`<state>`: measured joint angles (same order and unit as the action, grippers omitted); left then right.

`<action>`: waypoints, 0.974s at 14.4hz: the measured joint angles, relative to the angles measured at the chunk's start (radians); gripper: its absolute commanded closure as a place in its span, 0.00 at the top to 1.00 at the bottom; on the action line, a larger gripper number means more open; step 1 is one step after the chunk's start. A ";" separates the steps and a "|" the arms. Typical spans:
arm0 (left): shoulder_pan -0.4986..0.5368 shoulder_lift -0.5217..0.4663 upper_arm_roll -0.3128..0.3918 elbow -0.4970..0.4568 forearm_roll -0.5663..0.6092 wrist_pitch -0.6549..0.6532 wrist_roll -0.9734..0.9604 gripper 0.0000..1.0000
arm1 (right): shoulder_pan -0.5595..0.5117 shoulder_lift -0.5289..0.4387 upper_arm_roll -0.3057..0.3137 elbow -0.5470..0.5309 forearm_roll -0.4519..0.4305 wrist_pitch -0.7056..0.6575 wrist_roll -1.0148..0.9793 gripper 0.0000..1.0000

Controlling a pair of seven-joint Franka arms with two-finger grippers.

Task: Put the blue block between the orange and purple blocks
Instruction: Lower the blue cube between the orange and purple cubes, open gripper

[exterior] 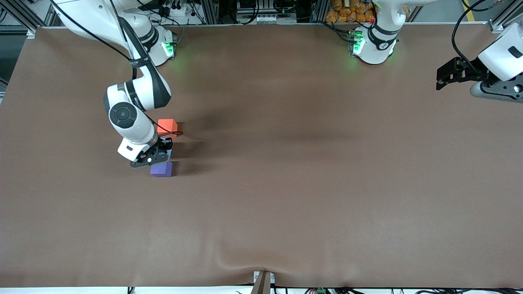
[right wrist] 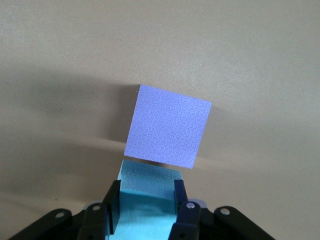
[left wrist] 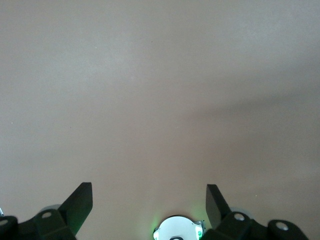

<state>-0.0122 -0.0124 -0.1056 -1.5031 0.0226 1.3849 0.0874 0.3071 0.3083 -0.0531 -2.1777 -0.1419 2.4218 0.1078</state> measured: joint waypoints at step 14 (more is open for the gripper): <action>-0.003 0.011 -0.005 0.000 0.000 0.000 -0.001 1.00 | 0.000 0.025 0.003 -0.050 0.000 0.069 0.001 1.00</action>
<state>-0.0153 -0.0010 -0.1105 -1.5031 0.0226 1.3850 0.0863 0.3071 0.3336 -0.0505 -2.2280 -0.1420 2.4910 0.1089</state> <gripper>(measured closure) 0.000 0.489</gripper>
